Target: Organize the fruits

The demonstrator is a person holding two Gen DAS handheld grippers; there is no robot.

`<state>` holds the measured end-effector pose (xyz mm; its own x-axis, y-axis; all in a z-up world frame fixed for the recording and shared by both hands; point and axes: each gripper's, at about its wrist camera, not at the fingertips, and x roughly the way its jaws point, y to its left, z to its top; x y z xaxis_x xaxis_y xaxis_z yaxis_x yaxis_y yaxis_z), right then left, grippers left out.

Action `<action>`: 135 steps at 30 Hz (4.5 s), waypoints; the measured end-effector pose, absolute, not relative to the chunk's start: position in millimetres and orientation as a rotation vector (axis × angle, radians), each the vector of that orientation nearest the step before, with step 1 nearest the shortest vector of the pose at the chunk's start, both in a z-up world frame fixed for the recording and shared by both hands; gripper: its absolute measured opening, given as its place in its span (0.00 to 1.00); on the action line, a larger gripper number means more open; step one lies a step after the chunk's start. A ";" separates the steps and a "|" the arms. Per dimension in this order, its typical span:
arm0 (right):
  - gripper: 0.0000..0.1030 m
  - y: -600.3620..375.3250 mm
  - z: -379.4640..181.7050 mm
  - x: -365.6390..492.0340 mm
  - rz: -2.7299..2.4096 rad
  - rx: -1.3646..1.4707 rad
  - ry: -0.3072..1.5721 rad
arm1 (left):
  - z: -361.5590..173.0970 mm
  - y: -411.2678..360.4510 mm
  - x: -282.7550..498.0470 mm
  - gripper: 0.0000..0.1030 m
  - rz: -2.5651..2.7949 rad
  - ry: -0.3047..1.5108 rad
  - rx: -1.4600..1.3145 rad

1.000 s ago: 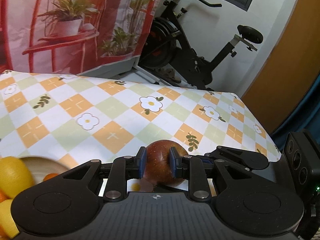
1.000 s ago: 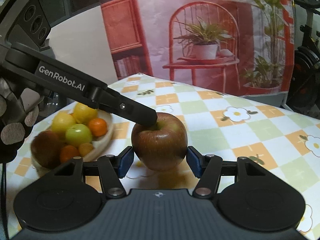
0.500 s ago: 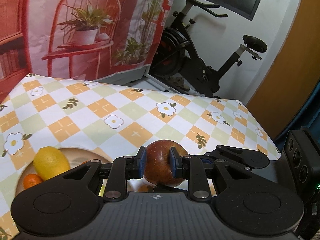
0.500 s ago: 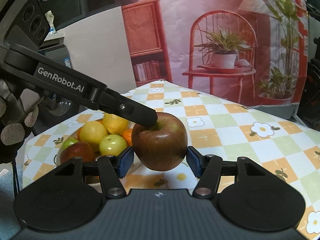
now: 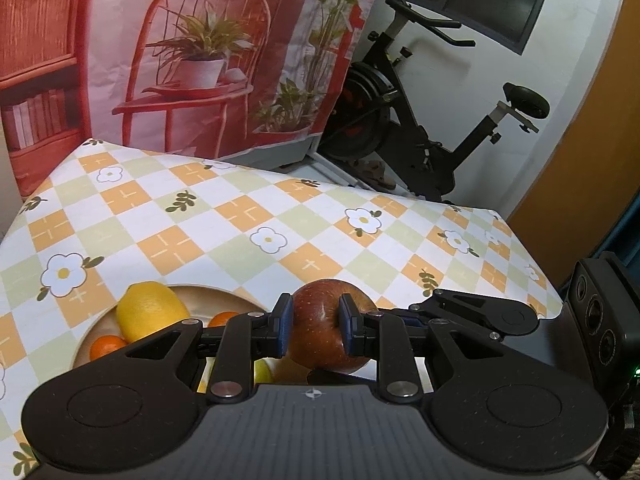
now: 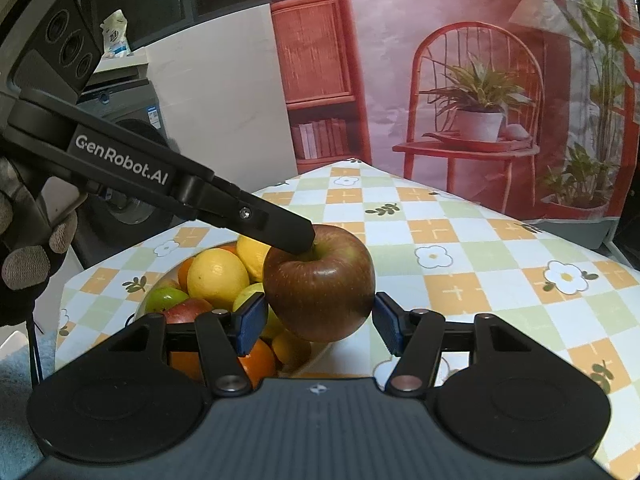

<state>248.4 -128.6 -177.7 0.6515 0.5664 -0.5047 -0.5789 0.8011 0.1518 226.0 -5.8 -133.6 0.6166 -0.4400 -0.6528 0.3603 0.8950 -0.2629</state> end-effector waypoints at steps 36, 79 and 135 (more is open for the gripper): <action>0.59 -82.7 -182.8 260.6 0.741 -0.031 0.519 | -126.7 32.8 219.5 0.26 -0.350 0.773 -0.098; 0.58 -72.9 -189.9 273.6 0.757 -0.090 0.536 | -121.9 45.3 220.7 0.26 -0.254 0.745 -0.091; 0.99 -107.5 -149.8 231.8 0.598 -0.015 0.457 | -81.5 49.4 162.6 0.85 0.022 0.602 0.030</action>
<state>231.8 -107.5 -149.8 0.7300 0.5396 -0.4195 -0.5462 0.8295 0.1166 162.6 49.4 -81.5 0.8242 0.0299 -0.5655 -0.0123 0.9993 0.0348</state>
